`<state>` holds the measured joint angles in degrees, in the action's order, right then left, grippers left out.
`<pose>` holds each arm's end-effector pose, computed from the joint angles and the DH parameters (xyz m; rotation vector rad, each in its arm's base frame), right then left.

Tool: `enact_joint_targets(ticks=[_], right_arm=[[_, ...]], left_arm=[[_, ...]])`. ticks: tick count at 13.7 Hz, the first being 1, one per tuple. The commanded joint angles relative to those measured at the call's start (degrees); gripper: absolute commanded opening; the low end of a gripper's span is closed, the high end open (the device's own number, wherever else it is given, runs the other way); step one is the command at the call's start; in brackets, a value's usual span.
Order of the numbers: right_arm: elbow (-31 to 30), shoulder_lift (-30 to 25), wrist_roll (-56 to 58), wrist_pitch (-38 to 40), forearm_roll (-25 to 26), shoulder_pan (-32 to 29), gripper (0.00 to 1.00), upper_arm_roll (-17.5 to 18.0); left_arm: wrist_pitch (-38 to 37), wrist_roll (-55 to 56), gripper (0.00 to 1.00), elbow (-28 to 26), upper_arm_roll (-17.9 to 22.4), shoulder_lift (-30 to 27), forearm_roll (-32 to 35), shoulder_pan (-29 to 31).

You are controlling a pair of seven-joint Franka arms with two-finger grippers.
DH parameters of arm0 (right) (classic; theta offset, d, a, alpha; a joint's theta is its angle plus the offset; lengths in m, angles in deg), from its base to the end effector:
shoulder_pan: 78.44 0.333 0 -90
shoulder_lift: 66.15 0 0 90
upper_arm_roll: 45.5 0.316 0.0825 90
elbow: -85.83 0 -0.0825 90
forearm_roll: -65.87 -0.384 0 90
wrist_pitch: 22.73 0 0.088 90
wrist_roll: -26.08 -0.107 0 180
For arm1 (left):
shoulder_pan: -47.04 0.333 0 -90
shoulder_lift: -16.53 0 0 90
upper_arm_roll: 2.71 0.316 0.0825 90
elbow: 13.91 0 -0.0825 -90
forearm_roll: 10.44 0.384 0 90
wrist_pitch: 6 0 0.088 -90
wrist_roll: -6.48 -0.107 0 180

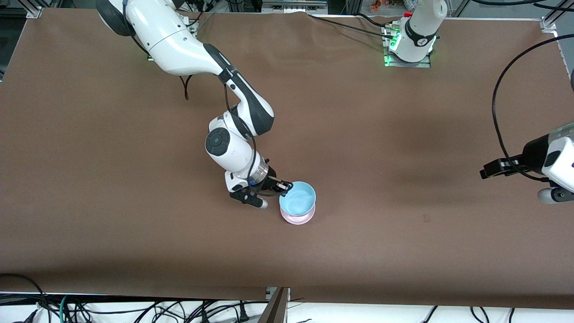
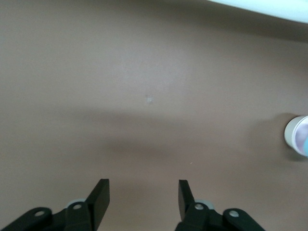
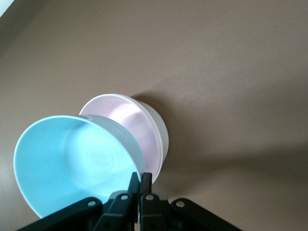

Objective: Stack pink and blue bowls on white bowl
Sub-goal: 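Lower the blue bowl into the pink bowl and open the right gripper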

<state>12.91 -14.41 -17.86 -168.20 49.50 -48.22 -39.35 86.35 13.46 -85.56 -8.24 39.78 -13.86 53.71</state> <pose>0.6460 0.4411 0.2464 -2.6411 0.5289 -0.1314 0.6727 0.0200 0.5308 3.0364 0.2319 -0.0723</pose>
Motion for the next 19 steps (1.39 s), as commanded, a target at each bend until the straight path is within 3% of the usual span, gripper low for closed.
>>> enact_joint_targets(ticks=[1,7,11,19], right_arm=[[2.25,1.96,-0.1,-0.16,1.16,0.01,0.0,-0.17],[3.83,2.93,-0.1,-0.16,1.25,0.1,0.0,-0.26],[4.71,3.55,-0.19,-0.16,1.34,0.19,0.0,-0.26],[6.38,5.04,-0.19,-0.25,1.61,0.45,0.0,-0.87]], left_arm=[[1.51,-2.24,0.69,-2.88,-0.8,-1.36,-1.15,0.18],[7.13,-2.32,0.71,-5.77,-0.97,-2.06,-0.18,-0.08],[12.24,-2.32,0.74,-13.5,-0.97,-6.1,-0.1,-0.26],[12.59,-2.32,0.79,-14.22,-0.97,-6.72,-0.1,-0.35]])
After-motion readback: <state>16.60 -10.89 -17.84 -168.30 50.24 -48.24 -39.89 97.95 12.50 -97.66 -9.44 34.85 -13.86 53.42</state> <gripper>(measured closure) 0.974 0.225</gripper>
